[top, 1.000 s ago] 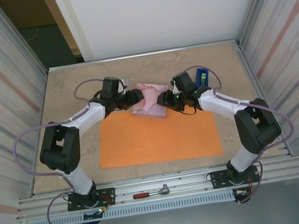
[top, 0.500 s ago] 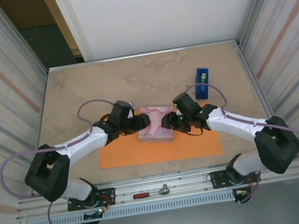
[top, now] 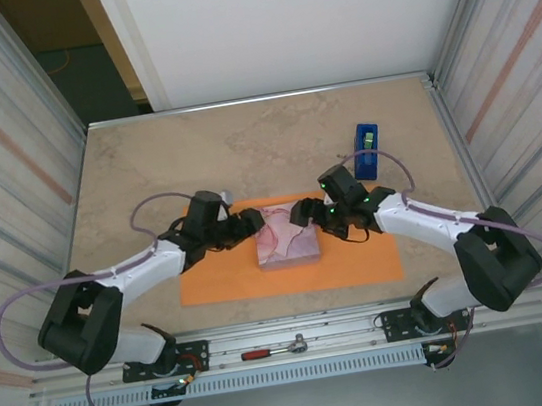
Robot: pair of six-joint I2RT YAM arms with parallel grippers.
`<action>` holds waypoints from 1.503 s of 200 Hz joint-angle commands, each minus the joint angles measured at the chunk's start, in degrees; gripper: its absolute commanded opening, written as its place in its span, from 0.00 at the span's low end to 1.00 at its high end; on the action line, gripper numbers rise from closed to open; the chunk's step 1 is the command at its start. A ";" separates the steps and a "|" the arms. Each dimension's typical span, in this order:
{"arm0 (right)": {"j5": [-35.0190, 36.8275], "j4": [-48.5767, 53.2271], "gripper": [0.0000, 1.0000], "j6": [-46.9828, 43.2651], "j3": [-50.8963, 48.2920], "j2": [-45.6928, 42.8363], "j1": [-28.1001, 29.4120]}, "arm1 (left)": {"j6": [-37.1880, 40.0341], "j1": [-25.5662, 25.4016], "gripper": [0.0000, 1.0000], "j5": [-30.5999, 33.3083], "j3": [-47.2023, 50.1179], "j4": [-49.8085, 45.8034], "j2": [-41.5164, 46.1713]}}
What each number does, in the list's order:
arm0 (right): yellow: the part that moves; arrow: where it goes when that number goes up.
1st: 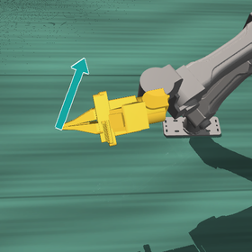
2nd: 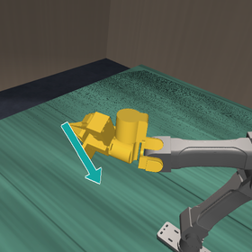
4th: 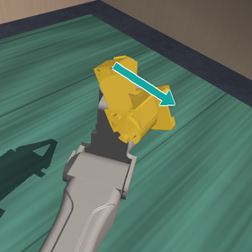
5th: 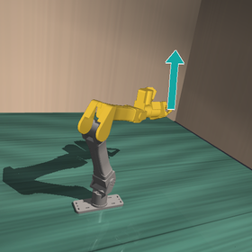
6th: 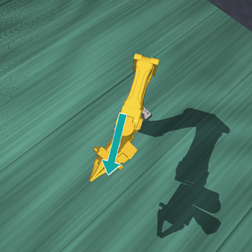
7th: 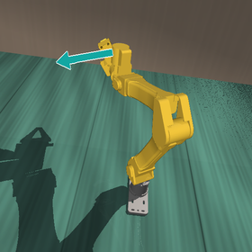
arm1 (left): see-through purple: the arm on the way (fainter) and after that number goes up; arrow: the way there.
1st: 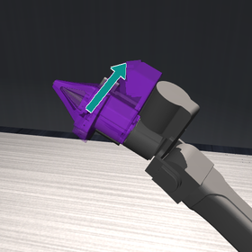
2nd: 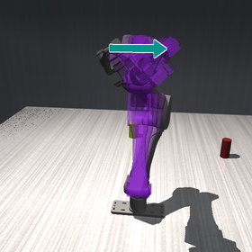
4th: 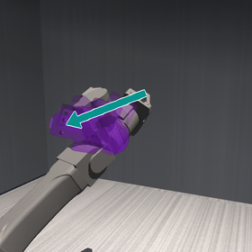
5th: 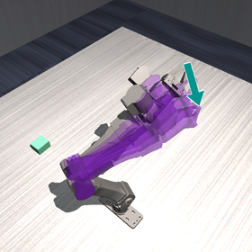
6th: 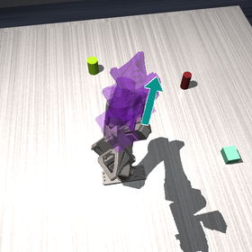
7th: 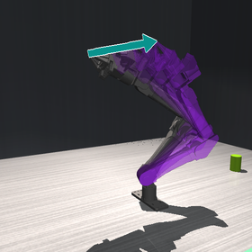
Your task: Wrap the gift box in paper
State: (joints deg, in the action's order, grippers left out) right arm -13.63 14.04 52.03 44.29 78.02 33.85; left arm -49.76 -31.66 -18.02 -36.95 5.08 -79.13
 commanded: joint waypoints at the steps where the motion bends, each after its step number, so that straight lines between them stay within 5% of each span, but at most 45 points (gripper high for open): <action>1: -0.32 2.12 0.88 -2.14 -1.51 -4.07 -3.78 | 1.50 4.01 0.68 -0.56 2.03 2.09 0.37; 20: -1.31 2.69 0.82 -3.30 -2.48 -3.69 -6.80 | 0.92 7.25 0.68 -1.60 2.82 4.98 -2.50; 60: -2.43 0.48 0.50 -5.85 -5.46 0.54 -11.11 | -2.38 9.25 0.68 -3.56 4.47 12.57 -8.94; 147: -3.08 -5.93 0.08 -6.67 -3.11 13.39 -9.86 | -5.00 15.77 0.68 0.42 7.09 15.08 -14.26; 242: -1.06 -1.89 0.05 -7.67 21.54 34.80 -5.72 | 3.82 29.63 0.69 1.47 4.65 4.75 -12.04; 300: -0.49 0.59 0.06 -9.27 26.09 36.74 -7.79 | 9.24 30.87 0.69 -3.02 -4.93 2.00 -19.22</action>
State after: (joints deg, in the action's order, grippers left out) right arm -17.34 10.50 44.64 70.41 114.85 27.83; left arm -45.84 -1.83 -21.61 -39.03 13.89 -94.00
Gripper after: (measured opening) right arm 0.058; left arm 0.692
